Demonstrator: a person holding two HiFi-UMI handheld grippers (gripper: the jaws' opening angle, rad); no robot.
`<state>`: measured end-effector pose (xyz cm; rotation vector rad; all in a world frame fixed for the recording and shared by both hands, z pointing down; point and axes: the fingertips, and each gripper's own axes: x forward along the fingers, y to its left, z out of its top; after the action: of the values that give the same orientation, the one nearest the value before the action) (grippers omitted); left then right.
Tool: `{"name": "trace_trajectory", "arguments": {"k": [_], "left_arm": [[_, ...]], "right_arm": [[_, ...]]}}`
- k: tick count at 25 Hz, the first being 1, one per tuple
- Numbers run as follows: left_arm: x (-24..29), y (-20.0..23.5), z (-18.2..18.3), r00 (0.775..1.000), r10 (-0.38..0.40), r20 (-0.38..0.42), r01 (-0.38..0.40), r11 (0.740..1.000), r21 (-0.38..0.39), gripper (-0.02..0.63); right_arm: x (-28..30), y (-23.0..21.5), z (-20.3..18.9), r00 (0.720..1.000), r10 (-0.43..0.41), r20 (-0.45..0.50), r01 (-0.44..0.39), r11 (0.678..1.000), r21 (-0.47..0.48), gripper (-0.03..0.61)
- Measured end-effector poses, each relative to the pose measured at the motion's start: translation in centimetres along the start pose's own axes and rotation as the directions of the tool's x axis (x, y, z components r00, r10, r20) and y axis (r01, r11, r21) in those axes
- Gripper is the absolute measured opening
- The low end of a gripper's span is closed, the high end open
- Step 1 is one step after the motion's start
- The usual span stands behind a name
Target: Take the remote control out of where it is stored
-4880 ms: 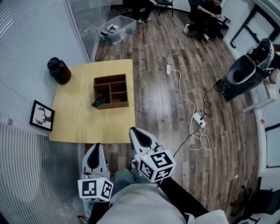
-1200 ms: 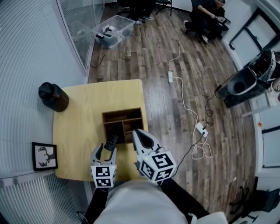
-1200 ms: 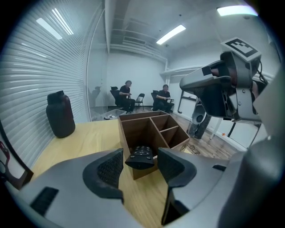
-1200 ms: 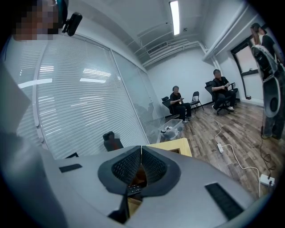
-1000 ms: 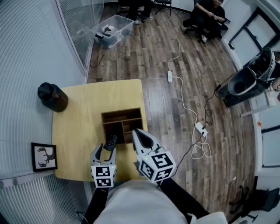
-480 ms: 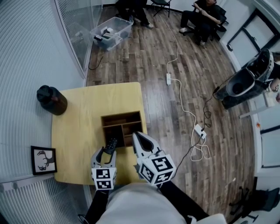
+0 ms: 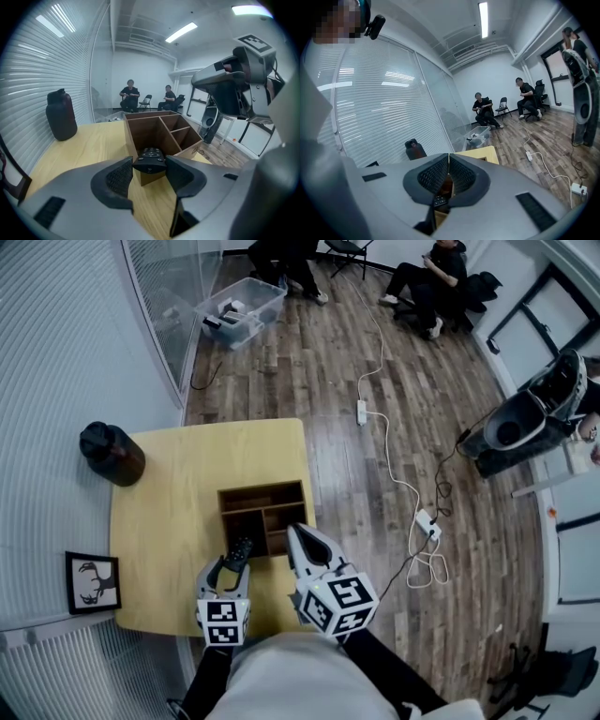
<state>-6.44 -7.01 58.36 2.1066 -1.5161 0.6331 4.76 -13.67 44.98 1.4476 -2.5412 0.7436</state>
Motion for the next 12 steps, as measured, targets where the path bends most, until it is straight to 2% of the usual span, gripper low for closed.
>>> {"name": "trace_trajectory", "arguments": {"k": [12], "left_arm": [[-0.15,-0.34,0.21,1.000,-0.017,0.006,0.017,1.000,0.013,0.214]], "right_arm": [[-0.08,-0.17,-0.04,1.000,-0.007,-0.002,0.007,1.000,-0.006,0.006]]}}
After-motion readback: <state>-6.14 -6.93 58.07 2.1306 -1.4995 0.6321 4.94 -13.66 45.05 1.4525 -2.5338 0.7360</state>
